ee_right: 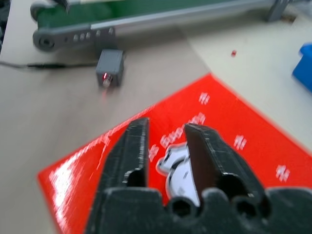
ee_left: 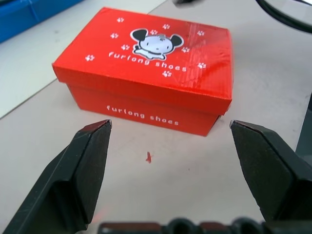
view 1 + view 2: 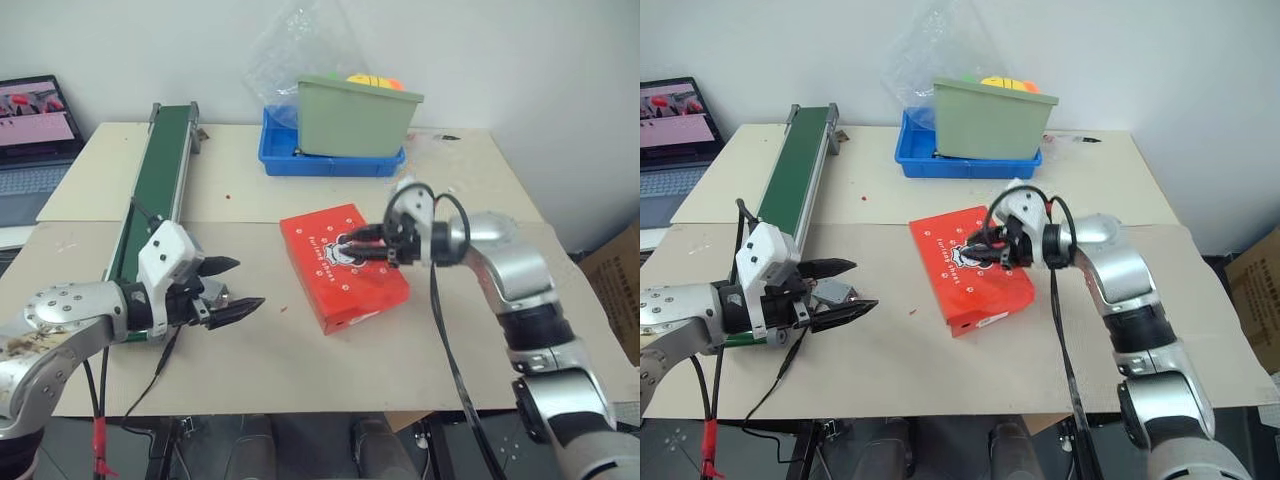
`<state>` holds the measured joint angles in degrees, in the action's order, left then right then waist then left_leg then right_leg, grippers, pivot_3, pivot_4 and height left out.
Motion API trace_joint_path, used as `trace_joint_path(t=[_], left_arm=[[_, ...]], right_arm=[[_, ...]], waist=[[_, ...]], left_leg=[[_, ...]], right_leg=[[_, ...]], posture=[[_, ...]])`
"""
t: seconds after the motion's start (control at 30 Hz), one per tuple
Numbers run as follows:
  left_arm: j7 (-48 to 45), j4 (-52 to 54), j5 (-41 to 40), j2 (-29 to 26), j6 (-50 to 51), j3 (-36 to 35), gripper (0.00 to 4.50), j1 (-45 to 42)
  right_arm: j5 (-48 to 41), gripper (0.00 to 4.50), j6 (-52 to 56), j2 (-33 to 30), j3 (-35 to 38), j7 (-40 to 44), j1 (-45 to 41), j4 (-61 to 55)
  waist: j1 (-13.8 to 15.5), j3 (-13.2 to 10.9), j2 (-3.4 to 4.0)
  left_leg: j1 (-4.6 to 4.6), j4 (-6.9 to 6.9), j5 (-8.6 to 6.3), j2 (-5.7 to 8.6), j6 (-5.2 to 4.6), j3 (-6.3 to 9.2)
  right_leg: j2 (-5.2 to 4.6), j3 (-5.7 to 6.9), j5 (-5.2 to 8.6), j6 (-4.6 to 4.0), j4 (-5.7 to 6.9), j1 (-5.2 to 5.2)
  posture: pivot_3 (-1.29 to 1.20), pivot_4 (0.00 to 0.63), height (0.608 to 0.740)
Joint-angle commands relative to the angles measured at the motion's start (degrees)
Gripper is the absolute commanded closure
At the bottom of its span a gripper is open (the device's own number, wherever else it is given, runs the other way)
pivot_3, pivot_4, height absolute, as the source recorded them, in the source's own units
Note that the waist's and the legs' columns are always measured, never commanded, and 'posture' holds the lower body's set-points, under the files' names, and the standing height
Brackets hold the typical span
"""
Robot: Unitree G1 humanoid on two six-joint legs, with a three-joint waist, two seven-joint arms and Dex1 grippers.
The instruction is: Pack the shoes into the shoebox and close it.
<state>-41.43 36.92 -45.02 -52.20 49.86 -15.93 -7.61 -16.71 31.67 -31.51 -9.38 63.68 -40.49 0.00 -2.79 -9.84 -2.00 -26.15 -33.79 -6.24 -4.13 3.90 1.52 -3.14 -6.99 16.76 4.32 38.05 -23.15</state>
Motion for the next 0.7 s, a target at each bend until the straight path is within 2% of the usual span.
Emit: trace_joint_path(t=[0.03, 0.1, 0.13, 0.17, 0.3, 0.7], left_arm=[[1.7, 0.5, 3.2, 1.4, -4.9, -0.2, 0.34, -1.5], [1.8, 0.5, 3.1, 1.7, -4.9, -0.3, 0.34, -1.5], [1.8, 0.5, 3.0, 1.8, -4.9, -0.1, 0.34, -1.6], [1.9, 0.6, 3.4, 1.8, -5.1, 0.2, 0.34, -1.5], [2.0, -0.7, 8.6, 1.5, -8.8, 1.9, 0.34, -0.8], [5.4, -0.7, 7.8, 6.1, -9.1, -1.2, 0.34, 0.7]], right_arm=[[-4.7, 1.27, 3.5, -3.2, 5.7, -0.5, 0.1, -9.3], [-6.4, 0.64, 5.6, -5.1, 6.8, -0.5, 1.0, -11.7], [-6.8, 0.15, 6.4, -5.9, 7.0, -0.5, 1.5, -12.5], [-7.1, 0.02, 6.8, -6.6, 6.9, -0.6, 1.9, -13.1], [-9.8, 0.02, 9.7, -7.1, 7.4, -1.8, 4.5, -16.3], [-8.4, 0.02, 6.3, -6.5, 7.8, -4.9, 8.1, -9.0]], waist=[[0.1, 0.0, 0.0], [0.3, 0.0, 0.0], [0.3, 0.0, 0.0], [0.3, 0.0, -0.01], [0.3, 0.0, -0.01], [0.3, 0.0, -0.03]], left_leg=[[0.0, 0.0, 0.0, 0.0, 0.0, 0.02], [-0.01, 0.0, 0.0, 0.0, 0.0, 0.02], [-0.01, 0.0, 0.0, 0.0, 0.0, 0.02], [-0.02, -0.01, 0.0, 0.01, 0.0, 0.02], [-0.01, -0.04, 0.0, 0.02, 0.0, 0.03], [-0.03, -0.08, 0.0, 0.05, -0.01, 0.02]], right_leg=[[0.01, 0.01, 0.0, 0.0, 0.0, 0.0], [0.01, 0.01, 0.01, 0.01, -0.03, 0.03], [0.0, 0.01, 0.01, 0.01, -0.06, 0.04], [-0.01, 0.01, 0.01, 0.01, -0.08, 0.05], [-0.01, 0.02, 0.0, 0.01, -0.06, 0.05], [-0.03, 0.0, -0.01, 0.04, -0.05, 0.07]], posture=[[0.0, 0.15, 0.74], [0.0, 0.15, 0.74], [0.0, 0.15, 0.74], [0.0, 0.15, 0.74], [0.0, 0.15, 0.74], [0.0, 0.15, 0.74]])
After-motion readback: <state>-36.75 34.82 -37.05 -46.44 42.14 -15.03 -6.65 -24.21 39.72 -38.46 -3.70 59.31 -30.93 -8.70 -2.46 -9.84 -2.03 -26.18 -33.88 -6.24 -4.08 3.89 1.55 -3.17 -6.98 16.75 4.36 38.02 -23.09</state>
